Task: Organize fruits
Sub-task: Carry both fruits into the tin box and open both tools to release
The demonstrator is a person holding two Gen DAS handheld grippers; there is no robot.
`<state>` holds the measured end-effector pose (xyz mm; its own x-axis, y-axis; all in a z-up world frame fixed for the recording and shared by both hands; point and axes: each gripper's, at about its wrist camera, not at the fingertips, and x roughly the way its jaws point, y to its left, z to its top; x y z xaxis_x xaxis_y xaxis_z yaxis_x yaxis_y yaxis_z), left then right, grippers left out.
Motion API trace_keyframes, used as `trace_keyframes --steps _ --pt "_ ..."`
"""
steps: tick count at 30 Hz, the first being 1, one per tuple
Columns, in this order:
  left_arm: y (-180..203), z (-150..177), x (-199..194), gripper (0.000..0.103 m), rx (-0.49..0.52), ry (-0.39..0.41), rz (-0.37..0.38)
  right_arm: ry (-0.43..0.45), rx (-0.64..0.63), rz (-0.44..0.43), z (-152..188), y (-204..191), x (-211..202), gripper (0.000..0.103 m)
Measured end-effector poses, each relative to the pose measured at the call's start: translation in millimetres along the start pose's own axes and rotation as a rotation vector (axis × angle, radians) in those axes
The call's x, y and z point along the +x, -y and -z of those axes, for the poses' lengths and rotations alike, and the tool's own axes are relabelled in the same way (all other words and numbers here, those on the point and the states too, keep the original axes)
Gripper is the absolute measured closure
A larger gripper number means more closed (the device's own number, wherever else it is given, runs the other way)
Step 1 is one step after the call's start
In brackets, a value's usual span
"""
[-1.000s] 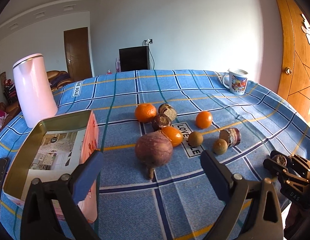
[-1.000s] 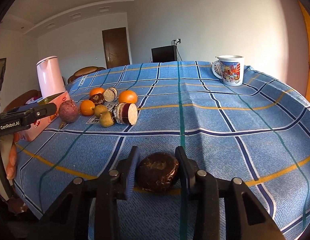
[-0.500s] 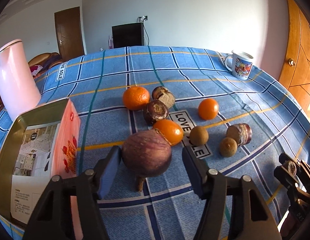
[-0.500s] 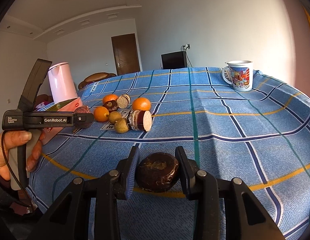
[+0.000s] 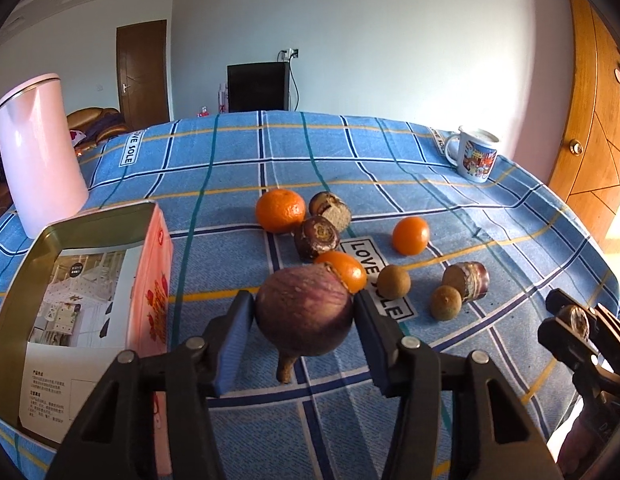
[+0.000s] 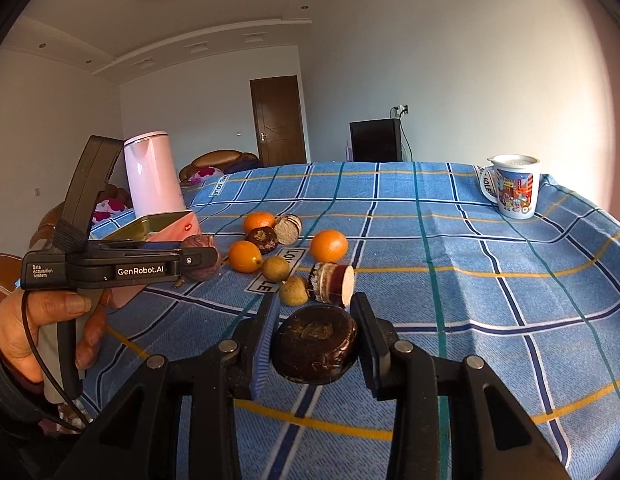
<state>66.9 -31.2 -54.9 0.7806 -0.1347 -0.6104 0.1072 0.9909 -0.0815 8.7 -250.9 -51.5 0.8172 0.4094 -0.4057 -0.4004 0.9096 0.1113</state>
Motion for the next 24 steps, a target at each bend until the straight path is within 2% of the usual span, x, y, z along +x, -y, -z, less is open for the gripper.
trace_keyframes --steps 11,24 --pt "-25 -6 -39 0.050 -0.042 0.106 -0.015 0.026 -0.077 -0.076 -36 -34 19 0.064" --pt "-70 -9 -66 0.050 -0.096 0.178 -0.064 0.019 -0.152 -0.155 -79 -82 50 0.064"
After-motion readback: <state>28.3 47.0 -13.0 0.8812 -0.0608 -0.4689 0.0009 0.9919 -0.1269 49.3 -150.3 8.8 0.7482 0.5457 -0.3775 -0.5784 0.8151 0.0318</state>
